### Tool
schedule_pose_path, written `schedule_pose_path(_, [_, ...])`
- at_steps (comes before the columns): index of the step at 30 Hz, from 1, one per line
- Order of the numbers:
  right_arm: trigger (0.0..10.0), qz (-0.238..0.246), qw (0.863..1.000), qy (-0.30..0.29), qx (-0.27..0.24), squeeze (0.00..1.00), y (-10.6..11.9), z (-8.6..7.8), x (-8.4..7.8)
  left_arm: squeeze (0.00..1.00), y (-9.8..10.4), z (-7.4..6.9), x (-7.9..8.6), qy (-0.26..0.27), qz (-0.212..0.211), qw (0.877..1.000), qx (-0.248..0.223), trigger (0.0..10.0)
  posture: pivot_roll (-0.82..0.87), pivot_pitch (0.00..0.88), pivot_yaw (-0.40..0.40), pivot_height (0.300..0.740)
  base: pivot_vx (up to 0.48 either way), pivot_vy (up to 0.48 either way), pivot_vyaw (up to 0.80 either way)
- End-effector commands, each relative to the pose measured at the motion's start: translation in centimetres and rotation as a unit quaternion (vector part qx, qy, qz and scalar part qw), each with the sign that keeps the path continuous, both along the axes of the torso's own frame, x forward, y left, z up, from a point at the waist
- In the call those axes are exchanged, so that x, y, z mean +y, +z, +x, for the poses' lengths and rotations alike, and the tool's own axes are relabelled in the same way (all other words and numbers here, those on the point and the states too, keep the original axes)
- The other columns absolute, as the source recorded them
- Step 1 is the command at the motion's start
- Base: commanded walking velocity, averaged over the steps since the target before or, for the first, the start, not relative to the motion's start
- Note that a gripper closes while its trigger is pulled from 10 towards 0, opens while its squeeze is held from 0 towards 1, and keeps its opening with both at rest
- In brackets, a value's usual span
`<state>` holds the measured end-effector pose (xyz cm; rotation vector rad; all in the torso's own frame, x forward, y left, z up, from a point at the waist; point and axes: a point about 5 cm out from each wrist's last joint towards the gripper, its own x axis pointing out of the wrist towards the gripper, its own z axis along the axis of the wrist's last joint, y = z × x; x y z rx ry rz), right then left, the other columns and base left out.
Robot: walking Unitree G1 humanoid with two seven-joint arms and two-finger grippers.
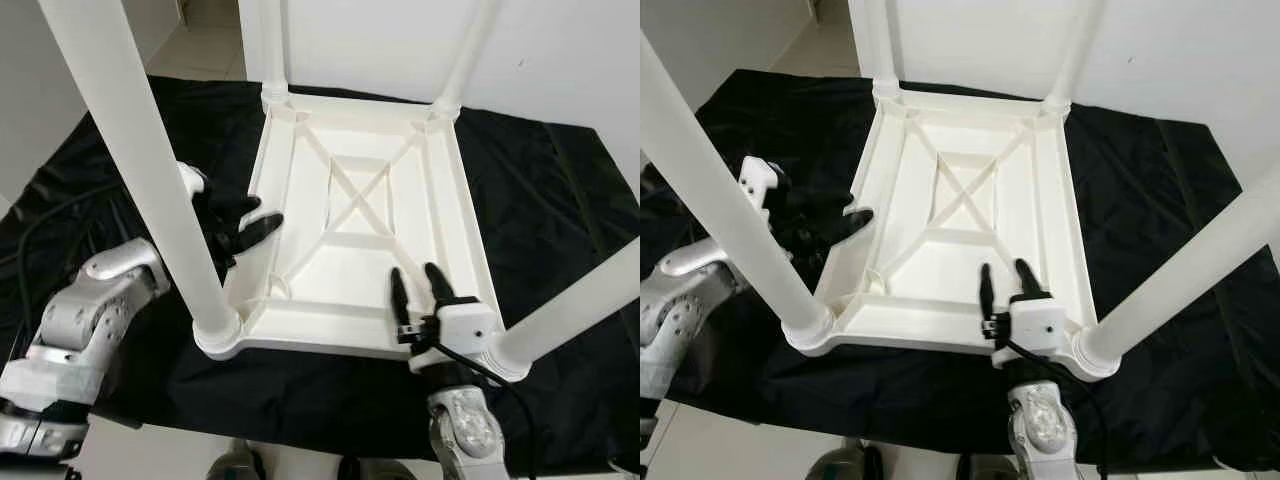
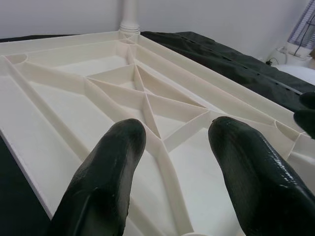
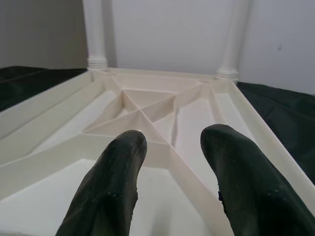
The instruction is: Building children table
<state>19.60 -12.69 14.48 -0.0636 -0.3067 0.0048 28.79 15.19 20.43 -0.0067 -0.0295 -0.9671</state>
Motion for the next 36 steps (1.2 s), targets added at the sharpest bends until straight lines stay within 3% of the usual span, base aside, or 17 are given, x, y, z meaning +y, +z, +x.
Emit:
schedule_pose_path(1, [10.0, 0.006, 1.000, -0.010, 0.008, 0.00, -0.1, -0.2, 0.0, 0.00, 0.2, -2.2, -1.3, -0.193, 0.008, 0.981, -0.003, 10.0, 0.01, 0.084, 0.039, 0.740, 0.000, 0.000, 0.00])
schedule_pose_path(8, [10.0, 0.002, 0.998, -0.017, 0.058, 0.00, -1.5, -2.7, 0.0, 0.00, 1.8, -3.1, -1.4, -0.205, 0.002, 0.979, 0.000, 10.0, 0.00, 0.091, 0.039, 0.740, 0.000, 0.000, 0.00])
schedule_pose_path(11, [10.0, 0.004, 0.997, -0.047, 0.066, 0.00, -1.6, -3.2, -1.0, 0.00, 1.9, -3.7, -1.3, -0.216, 0.009, 0.976, 0.007, 10.0, -0.01, 0.095, 0.044, 0.740, 0.000, 0.000, 0.00])
schedule_pose_path(16, [10.0, 0.004, 0.990, -0.122, 0.073, 0.00, -1.8, -2.8, -2.6, 0.00, 2.7, -4.4, -1.7, -0.202, -0.029, 0.979, 0.011, 10.0, -0.01, 0.096, 0.038, 0.740, 0.000, 0.000, 0.00])
schedule_pose_path(22, [10.0, 0.018, 0.979, -0.181, 0.091, 0.00, -2.5, -2.3, -3.9, 0.00, 2.8, -4.7, -1.9, -0.201, -0.032, 0.979, 0.012, 10.0, 0.01, 0.096, 0.031, 0.740, 0.000, 0.000, 0.00])
schedule_pose_path(25, [10.0, 0.030, 0.978, -0.184, 0.093, 0.00, -2.6, -2.2, -4.0, 0.00, 2.9, -4.8, -2.0, -0.202, -0.033, 0.979, 0.012, 10.0, 0.01, 0.096, 0.031, 0.740, 0.000, 0.000, 0.00])
schedule_pose_path(27, [10.0, 0.046, 0.983, -0.145, 0.100, 0.00, -3.1, -0.4, -3.6, 0.00, 3.2, -4.9, -2.0, -0.200, -0.043, 0.979, 0.017, 10.0, 0.01, 0.097, 0.027, 0.740, 0.000, 0.000, 0.00])
schedule_pose_path(35, [10.0, 0.078, 0.985, -0.107, 0.113, 0.00, -3.7, 1.5, -3.5, 0.00, 3.6, -5.3, -2.1, -0.195, -0.060, 0.979, 0.025, 10.0, 0.02, 0.099, 0.022, 0.740, 0.000, 0.000, 0.00])
schedule_pose_path(36, [10.0, 0.093, 0.986, -0.082, 0.111, 0.00, -3.8, 3.2, -3.8, 0.00, 3.5, -5.7, -2.4, -0.193, -0.068, 0.978, 0.029, 10.0, 0.03, 0.099, 0.021, 0.740, 0.000, 0.000, 0.00])
